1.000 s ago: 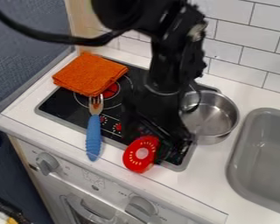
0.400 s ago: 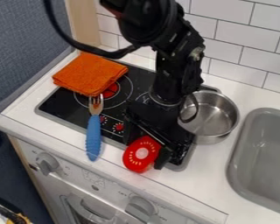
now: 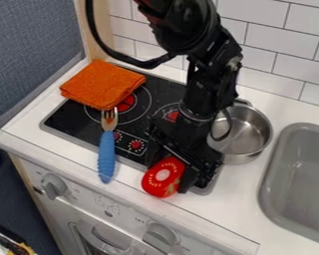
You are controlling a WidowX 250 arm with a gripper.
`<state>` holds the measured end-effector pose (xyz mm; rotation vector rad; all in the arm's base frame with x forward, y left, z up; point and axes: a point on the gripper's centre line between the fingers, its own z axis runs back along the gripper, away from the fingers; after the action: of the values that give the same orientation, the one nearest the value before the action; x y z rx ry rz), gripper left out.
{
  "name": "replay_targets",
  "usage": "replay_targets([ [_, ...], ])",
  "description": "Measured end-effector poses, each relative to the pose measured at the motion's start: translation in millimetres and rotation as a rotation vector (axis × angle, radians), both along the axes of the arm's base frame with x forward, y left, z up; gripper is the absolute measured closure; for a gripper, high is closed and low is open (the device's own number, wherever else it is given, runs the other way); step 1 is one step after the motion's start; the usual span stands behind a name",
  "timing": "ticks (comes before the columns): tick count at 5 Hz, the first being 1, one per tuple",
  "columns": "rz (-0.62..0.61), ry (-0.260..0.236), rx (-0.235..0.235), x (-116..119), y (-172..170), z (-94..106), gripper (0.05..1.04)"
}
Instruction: Put the red object on top of the orange cloth
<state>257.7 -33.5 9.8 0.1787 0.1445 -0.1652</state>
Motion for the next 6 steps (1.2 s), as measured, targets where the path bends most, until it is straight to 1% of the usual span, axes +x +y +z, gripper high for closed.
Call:
replay_targets([
  [1, -0.006, 0.007, 0.010, -1.2, 1.7, 4.9, 0.241],
  [2, 0.057, -0.080, -0.016, 13.9, 21.0, 48.1, 0.241],
  [3, 0.164, -0.122, -0.009, 27.6, 59.7, 72.0, 0.241],
  [4, 0.272, -0.199, -0.010, 50.9, 111.9, 90.0, 0.241],
  [5, 0.347, -0.190, 0.013, 61.0, 157.4, 80.9, 0.241],
  [6, 0.398, -0.197, 0.021, 71.8, 184.6, 74.2, 0.241],
])
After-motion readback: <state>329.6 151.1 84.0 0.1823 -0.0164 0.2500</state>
